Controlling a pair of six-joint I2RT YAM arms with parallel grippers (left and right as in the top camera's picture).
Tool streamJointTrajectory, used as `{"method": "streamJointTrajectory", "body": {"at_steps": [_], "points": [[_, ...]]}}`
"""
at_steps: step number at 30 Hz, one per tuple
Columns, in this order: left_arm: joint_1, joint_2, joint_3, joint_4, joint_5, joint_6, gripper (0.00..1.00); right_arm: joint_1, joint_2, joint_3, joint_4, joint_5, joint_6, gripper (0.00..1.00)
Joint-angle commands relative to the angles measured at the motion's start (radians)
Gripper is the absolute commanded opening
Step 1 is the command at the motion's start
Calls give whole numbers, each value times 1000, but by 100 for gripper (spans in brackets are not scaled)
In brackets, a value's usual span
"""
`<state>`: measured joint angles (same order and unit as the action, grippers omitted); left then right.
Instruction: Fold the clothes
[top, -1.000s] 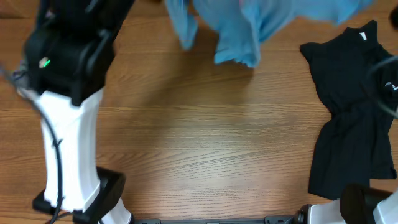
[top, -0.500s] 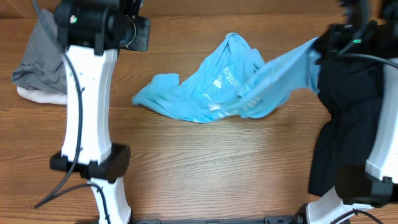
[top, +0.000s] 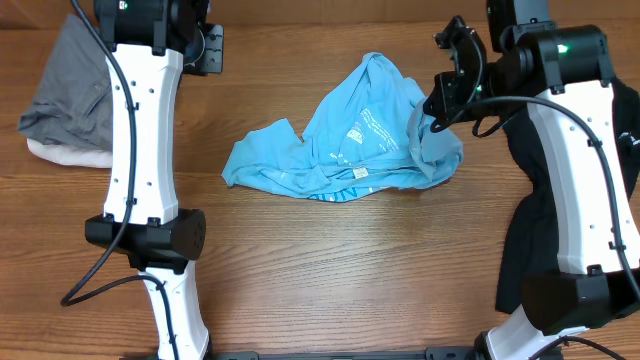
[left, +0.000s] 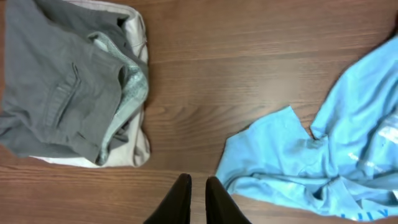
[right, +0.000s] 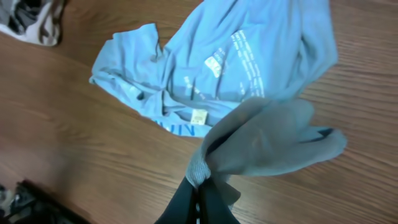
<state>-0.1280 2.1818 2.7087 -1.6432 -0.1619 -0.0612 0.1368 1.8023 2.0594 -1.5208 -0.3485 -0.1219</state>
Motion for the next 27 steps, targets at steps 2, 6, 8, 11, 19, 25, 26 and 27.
{"method": "streamJointTrajectory", "body": {"at_steps": [2, 6, 8, 11, 19, 25, 26, 27], "points": [[6, -11, 8, -36, 95, 22, 17, -50, -25, -5, 18, 48, 25, 4], [0, -3, -15, -46, 223, 84, 24, -108, -25, -5, 29, 48, 24, 4], [-6, -1, -58, -46, 282, 141, 30, -147, -25, -5, 34, 48, 24, 4], [-17, 3, -141, -37, 349, 252, 38, -180, -25, -5, 35, 39, 19, 4], [-101, 4, -501, 249, 375, 406, 59, -198, -24, -5, 40, 30, 16, 4], [-179, 5, -715, 547, 373, 430, 68, -198, -23, -5, 39, 30, 17, 4], [-194, 5, -741, 589, 372, 452, 68, -198, -23, -5, 39, 30, 17, 4], [-204, 5, -757, 616, 367, 463, 68, -198, -23, -5, 39, 30, 17, 4]]}}
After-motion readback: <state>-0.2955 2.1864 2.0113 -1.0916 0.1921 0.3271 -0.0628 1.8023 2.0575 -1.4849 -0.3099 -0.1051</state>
